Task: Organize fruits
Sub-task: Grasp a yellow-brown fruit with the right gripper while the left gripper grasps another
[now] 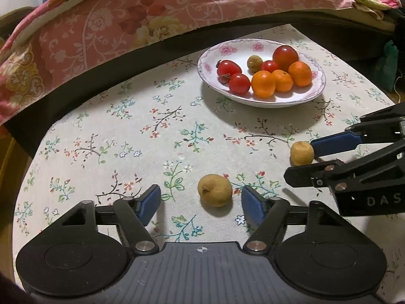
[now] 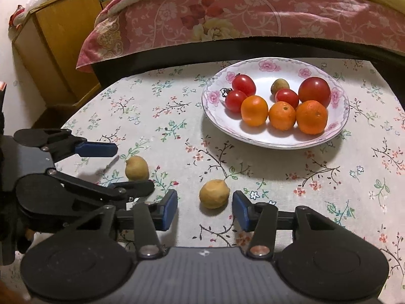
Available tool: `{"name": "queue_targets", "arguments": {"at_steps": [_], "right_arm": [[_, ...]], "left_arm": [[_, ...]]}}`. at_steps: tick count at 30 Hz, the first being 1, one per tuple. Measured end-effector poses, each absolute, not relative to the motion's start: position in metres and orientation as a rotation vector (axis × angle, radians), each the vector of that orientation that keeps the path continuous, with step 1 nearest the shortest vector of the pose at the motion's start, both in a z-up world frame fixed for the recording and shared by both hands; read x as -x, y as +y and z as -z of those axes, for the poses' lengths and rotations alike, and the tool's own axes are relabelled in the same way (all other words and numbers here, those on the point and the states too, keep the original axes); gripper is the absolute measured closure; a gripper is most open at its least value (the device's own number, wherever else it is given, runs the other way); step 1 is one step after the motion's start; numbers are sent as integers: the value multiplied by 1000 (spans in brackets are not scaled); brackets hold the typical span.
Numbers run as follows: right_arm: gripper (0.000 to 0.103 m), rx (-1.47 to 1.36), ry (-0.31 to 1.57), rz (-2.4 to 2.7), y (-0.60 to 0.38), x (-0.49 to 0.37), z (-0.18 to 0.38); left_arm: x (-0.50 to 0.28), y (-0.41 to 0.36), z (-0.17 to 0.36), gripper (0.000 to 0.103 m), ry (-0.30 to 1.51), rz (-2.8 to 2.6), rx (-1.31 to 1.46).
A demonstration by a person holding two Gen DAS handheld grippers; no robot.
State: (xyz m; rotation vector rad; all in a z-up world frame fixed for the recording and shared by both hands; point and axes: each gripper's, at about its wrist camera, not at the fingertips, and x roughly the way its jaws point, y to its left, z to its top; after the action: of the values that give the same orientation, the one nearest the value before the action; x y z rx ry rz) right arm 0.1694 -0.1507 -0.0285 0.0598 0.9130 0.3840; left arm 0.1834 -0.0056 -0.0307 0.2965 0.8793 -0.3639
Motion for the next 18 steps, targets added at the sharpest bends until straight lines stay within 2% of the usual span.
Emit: {"name": "queue_targets", "arguments": {"at_steps": [1, 3, 10, 14, 18], "right_arm": [[68, -64, 911, -387, -151, -169, 29], [69, -68, 910, -387, -152, -170, 28], [70, -48, 909, -382, -148, -172, 30], [70, -43, 908, -384, -148, -172, 30], [69, -48, 908, -385, -148, -172, 30]], "left_arm": [[-183, -6, 30, 32, 879, 369, -295], [-182, -7, 30, 40, 875, 380, -295], [-181, -10, 31, 46, 868, 389, -305], [-180, -14, 30, 59, 871, 405, -316], [-179, -16, 30, 60, 873, 399, -328]]}}
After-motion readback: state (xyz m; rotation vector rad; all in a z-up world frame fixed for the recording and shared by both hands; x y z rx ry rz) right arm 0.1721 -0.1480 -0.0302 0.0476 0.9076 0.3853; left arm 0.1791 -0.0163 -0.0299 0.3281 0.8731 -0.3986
